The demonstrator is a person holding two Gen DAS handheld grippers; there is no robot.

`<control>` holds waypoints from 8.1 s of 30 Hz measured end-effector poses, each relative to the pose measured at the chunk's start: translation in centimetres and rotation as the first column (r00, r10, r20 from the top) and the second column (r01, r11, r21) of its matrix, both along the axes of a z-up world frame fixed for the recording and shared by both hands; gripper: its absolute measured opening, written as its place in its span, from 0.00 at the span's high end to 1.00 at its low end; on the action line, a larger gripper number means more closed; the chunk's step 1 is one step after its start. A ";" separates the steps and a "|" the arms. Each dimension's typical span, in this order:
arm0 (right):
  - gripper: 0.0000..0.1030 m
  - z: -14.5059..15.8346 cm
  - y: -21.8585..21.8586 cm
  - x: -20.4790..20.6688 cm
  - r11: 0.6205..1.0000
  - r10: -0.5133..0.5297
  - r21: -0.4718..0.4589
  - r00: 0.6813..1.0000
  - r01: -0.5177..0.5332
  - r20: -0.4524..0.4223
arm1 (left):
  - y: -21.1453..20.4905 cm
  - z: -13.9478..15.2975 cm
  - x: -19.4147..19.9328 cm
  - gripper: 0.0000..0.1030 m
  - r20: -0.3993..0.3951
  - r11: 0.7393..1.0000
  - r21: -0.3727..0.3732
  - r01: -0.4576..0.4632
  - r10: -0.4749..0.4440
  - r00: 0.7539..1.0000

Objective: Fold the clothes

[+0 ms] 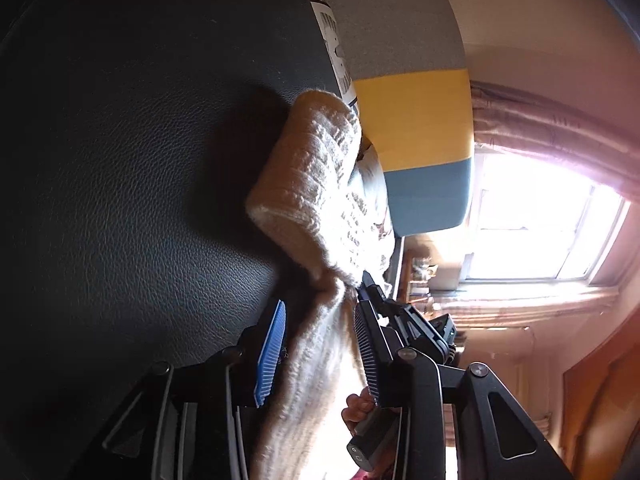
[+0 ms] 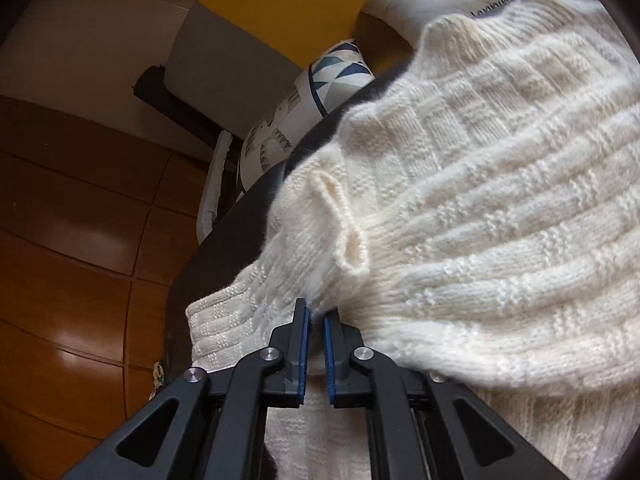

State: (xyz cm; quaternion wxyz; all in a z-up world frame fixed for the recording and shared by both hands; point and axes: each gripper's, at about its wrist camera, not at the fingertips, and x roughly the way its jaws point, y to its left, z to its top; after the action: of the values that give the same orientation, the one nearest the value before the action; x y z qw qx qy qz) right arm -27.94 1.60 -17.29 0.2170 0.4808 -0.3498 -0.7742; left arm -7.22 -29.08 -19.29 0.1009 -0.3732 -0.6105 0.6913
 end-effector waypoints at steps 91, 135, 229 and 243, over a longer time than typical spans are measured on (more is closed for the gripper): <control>0.95 1.8 24.0 6.1 0.955 -0.296 0.020 0.955 0.296 -0.006 | 7.5 -0.9 -10.3 0.62 0.136 0.996 -0.080 -0.049 0.059 0.989; 0.76 1.1 29.7 8.7 0.961 -0.274 0.022 0.961 0.274 -0.027 | 10.0 0.3 -8.2 0.54 0.143 0.996 0.084 0.042 -0.054 0.988; 0.72 -2.8 37.4 33.6 0.992 -0.117 -0.033 0.991 0.119 0.064 | 9.9 4.3 12.0 0.56 0.062 0.600 -0.743 0.297 -0.380 0.923; 0.72 -4.4 34.6 31.1 0.985 -0.034 -0.169 0.999 0.040 0.041 | 13.2 3.1 14.2 0.48 0.065 0.476 -0.808 0.347 -0.514 0.855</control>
State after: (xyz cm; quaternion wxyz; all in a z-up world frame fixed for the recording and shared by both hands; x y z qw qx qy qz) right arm 3.15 36.24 -21.65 0.2362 0.4685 -0.4275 -0.7362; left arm 6.94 -15.86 -16.24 0.1516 -0.4529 -0.1101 0.8717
